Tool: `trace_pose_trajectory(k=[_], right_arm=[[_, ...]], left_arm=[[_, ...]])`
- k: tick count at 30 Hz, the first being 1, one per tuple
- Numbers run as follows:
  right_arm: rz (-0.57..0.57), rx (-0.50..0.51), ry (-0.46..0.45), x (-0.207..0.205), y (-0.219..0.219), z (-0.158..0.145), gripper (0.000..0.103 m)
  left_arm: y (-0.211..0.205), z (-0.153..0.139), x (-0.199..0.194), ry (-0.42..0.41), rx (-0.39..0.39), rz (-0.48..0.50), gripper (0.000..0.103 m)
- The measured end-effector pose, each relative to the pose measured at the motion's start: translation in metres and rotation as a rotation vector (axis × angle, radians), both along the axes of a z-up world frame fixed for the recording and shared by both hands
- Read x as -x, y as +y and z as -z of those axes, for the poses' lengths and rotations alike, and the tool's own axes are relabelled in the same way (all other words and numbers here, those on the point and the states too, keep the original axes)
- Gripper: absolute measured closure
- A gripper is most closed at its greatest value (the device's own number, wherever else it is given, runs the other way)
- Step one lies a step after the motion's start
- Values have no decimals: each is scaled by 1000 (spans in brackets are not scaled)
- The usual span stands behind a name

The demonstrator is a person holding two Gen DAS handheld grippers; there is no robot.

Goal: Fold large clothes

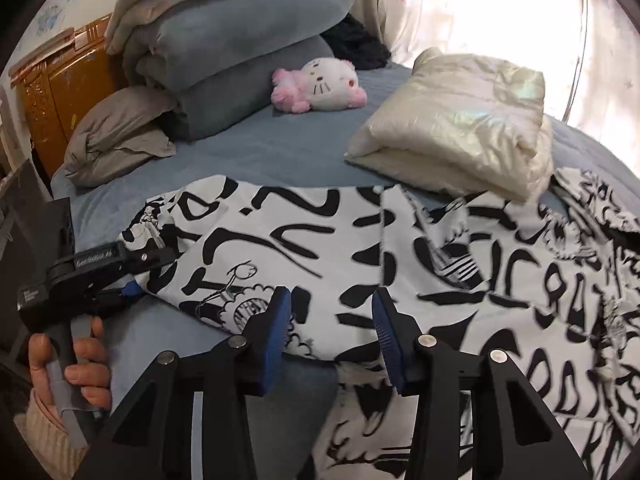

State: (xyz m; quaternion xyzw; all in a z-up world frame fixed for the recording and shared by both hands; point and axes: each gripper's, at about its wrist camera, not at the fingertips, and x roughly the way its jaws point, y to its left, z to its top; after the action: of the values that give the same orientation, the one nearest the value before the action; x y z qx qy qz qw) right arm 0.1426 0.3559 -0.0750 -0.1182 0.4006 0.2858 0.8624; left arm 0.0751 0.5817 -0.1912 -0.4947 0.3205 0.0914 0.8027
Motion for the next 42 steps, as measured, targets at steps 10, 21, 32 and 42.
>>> trace_pose_trajectory(k=[10,21,32,42], right_arm=[[60,-67,45,-4,-37,1,60],[116,-87,108,-5,-82,9,60],[229,-189,72,3,-163,-30,60],[506,-291,-28,48,-378,-69,60]], left_arm=[[16,0,6,-21,61,-45,66],[20,-5,21,22,-1,-78,74],[-122,-184,12,-150,-623,81,102],[-370,-278,-47,-331,-828,397,102]])
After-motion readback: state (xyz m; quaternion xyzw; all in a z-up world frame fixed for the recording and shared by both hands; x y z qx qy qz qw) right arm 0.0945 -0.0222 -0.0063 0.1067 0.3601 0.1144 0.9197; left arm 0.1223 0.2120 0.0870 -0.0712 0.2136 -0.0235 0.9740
